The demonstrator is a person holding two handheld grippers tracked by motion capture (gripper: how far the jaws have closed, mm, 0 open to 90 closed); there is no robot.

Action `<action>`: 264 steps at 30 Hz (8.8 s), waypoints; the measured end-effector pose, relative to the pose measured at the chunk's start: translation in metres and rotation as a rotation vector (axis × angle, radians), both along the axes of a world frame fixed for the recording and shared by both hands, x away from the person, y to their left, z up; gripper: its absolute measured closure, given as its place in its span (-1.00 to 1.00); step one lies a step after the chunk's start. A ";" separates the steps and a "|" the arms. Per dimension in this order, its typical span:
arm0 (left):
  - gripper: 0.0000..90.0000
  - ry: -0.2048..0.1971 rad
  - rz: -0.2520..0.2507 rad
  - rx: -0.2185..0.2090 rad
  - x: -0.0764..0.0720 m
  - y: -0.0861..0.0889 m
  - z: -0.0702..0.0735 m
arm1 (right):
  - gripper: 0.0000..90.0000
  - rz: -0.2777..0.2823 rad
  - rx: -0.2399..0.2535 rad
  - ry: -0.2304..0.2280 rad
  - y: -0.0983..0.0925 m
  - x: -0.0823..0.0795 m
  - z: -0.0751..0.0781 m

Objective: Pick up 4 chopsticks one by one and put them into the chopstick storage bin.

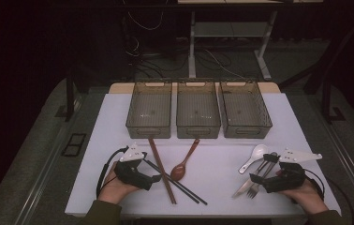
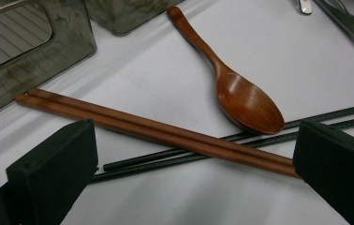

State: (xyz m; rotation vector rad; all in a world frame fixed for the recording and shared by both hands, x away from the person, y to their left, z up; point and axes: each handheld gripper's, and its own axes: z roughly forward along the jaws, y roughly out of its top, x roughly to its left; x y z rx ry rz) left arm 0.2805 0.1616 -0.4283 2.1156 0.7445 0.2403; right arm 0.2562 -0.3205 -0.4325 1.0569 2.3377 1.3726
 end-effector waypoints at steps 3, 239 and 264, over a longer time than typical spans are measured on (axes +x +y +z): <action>-1.00 0.004 0.007 0.008 0.001 -0.001 0.000 | -0.97 -0.003 0.005 0.004 -0.001 0.000 0.000; 0.22 0.059 0.041 0.161 0.071 -0.064 0.001 | -0.96 0.012 0.020 0.016 0.003 0.009 0.000; -0.37 0.057 0.063 0.016 0.018 0.008 0.008 | -0.96 0.028 -0.006 0.018 0.019 0.006 -0.006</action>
